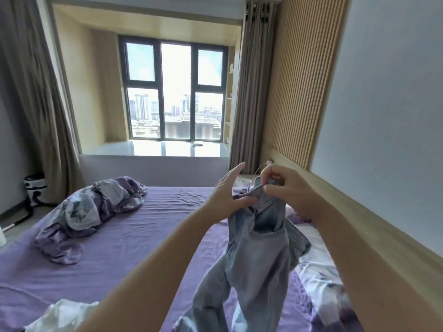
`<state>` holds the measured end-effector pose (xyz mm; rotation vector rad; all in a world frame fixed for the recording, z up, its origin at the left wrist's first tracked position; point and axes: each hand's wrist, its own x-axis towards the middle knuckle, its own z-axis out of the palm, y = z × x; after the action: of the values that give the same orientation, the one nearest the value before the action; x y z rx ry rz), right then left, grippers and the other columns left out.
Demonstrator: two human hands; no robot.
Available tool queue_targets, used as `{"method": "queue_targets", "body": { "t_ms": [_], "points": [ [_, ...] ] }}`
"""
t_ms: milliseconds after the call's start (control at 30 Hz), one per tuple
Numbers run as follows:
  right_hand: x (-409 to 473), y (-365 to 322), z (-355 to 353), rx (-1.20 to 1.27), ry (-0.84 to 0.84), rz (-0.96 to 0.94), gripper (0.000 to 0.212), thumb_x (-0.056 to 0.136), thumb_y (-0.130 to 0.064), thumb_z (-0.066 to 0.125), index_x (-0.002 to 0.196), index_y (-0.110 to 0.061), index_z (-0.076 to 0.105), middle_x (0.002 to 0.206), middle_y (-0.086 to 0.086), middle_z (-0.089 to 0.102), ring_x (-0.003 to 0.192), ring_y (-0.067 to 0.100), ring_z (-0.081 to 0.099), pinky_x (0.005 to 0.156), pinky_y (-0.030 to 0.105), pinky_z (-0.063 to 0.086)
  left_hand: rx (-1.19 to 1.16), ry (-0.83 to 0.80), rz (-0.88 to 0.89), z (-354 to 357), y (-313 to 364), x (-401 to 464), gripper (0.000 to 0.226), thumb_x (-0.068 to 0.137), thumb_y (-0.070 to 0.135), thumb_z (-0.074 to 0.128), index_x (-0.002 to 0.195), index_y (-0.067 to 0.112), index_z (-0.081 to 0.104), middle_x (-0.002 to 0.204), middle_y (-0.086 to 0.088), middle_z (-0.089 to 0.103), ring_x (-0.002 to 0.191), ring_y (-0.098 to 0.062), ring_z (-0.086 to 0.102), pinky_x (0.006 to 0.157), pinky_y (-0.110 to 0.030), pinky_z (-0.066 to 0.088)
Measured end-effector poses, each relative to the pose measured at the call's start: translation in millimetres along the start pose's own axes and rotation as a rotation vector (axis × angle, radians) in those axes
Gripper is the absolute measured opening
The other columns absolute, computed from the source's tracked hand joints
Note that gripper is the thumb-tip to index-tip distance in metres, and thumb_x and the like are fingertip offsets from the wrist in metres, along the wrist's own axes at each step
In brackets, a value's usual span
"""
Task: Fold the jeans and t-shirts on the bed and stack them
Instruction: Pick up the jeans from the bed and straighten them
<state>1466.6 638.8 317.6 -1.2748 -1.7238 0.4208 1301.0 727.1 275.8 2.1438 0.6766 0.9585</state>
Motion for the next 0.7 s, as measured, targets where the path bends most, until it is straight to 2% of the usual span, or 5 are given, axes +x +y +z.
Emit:
{"method": "queue_targets", "body": {
  "t_ms": [67,200,367,467,700],
  "points": [
    [8,-15,-23,0.089,-0.036,-0.044,0.013,0.066,-0.019,0.061,0.079,-0.023,0.060,0.077,0.001,0.055,0.071,0.017,0.050,0.063,0.030,0.043,-0.077,-0.115,0.001,-15,20,12,0.093,0.073,0.040,0.077,0.146,0.042,0.019,0.149,0.017,0.024,0.126,0.001,0.023,0.098,-0.019,0.029],
    [18,-30,-52,0.347,-0.145,-0.122,0.019,0.072,-0.007,0.063,0.089,-0.016,0.060,0.098,0.001,0.061,0.087,0.021,0.060,0.071,0.034,0.054,-0.171,-0.350,0.075,-30,56,30,0.065,0.074,0.039,0.077,0.122,0.064,0.041,0.122,0.050,0.037,0.104,0.026,0.040,0.068,0.007,0.037],
    [11,-13,-52,0.394,-0.081,-0.072,0.023,0.075,0.000,0.061,0.090,-0.017,0.066,0.099,-0.001,0.066,0.089,0.017,0.065,0.073,0.031,0.056,-0.117,-0.385,-0.028,-16,51,39,0.044,0.068,0.041,0.079,0.108,0.028,0.066,0.109,0.012,0.067,0.099,0.001,0.062,0.077,-0.015,0.049],
    [4,8,-41,0.331,-0.027,-0.006,0.023,0.078,0.001,0.061,0.088,-0.018,0.069,0.099,0.000,0.068,0.091,0.015,0.065,0.076,0.029,0.055,-0.089,-0.378,-0.082,-3,30,29,0.022,0.073,0.039,0.078,0.091,0.029,0.070,0.089,0.010,0.072,0.085,-0.006,0.068,0.073,-0.019,0.054],
    [-10,51,2,0.488,0.184,0.139,0.027,0.080,0.007,0.060,0.087,-0.016,0.073,0.098,0.001,0.072,0.088,0.016,0.065,0.077,0.028,0.056,0.086,-0.525,-0.298,4,-36,-9,0.060,0.063,0.053,0.079,0.115,0.035,0.055,0.106,0.019,0.064,0.100,0.000,0.060,0.087,-0.020,0.048]
  ]
}}
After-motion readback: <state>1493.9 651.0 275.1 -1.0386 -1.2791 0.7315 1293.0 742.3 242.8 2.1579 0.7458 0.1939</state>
